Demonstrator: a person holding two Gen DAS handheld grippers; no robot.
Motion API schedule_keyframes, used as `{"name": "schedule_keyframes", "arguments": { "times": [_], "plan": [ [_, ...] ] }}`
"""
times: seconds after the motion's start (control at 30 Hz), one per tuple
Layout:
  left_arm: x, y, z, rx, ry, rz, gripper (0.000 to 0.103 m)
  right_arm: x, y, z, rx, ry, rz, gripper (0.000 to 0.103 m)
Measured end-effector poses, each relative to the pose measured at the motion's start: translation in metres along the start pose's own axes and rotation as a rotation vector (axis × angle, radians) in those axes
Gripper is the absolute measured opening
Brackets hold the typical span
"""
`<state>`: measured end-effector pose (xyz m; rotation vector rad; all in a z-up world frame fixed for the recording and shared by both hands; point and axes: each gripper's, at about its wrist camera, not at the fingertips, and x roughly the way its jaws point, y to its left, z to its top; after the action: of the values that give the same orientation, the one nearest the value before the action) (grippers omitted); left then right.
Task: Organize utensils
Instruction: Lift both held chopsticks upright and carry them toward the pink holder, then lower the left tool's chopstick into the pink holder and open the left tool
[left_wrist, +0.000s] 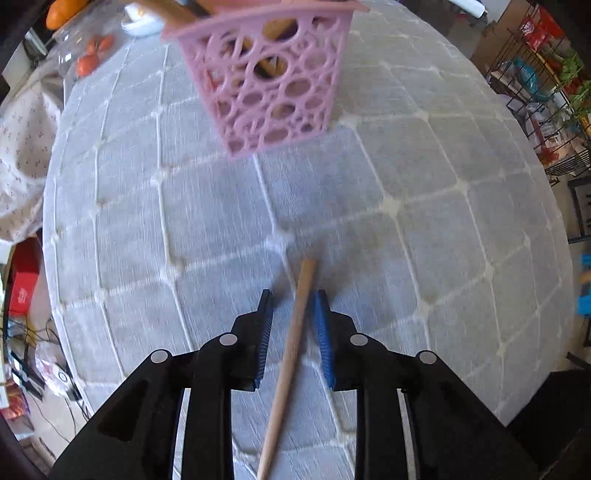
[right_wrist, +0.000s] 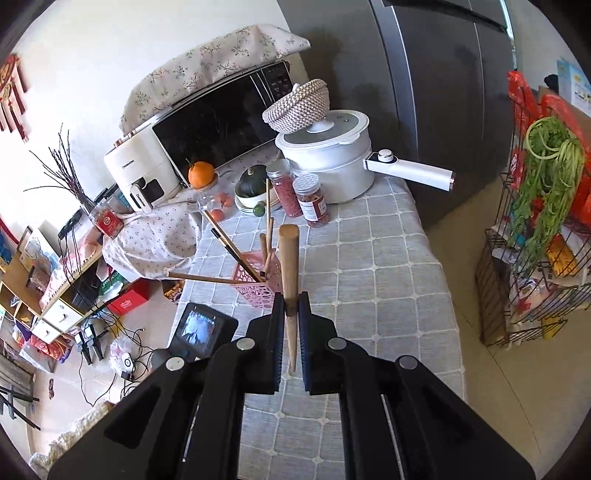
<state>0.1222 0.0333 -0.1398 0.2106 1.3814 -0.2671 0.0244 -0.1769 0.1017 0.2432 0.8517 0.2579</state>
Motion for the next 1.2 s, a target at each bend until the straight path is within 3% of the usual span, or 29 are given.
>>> {"name": "schedule_keyframes", "arguments": {
  "times": [0.1, 0.17, 0.3, 0.47, 0.73, 0.97, 1.07, 1.2],
  "plan": [
    [0.001, -0.002, 0.003, 0.019, 0.012, 0.020, 0.022, 0.001, -0.001, 0.000, -0.005, 0.004, -0.001, 0.008],
    [0.000, -0.004, 0.000, 0.034, 0.012, 0.028, 0.008, 0.000, -0.002, -0.001, -0.001, 0.004, 0.002, 0.008],
    [-0.014, -0.004, -0.018, 0.027, -0.047, 0.026, 0.007, -0.004, -0.001, -0.002, 0.001, 0.004, 0.006, 0.008],
    [-0.079, 0.004, -0.054, -0.014, -0.240, -0.019, 0.007, -0.013, 0.007, -0.007, -0.017, -0.002, 0.016, 0.008],
    [-0.187, 0.004, -0.102, -0.032, -0.504, -0.003, 0.007, -0.025, 0.023, -0.019, -0.039, -0.004, 0.023, 0.008],
    [-0.265, -0.006, -0.099, -0.024, -0.664, 0.007, 0.007, -0.037, 0.029, -0.020, -0.042, -0.012, 0.032, 0.008],
    [-0.299, -0.006, -0.078, -0.030, -0.732, -0.007, 0.007, -0.041, 0.027, -0.015, -0.034, -0.020, 0.034, 0.009],
    [-0.323, -0.008, -0.043, -0.033, -0.766, -0.008, 0.007, -0.038, 0.020, -0.007, -0.010, -0.017, 0.035, 0.009]
  ]
}}
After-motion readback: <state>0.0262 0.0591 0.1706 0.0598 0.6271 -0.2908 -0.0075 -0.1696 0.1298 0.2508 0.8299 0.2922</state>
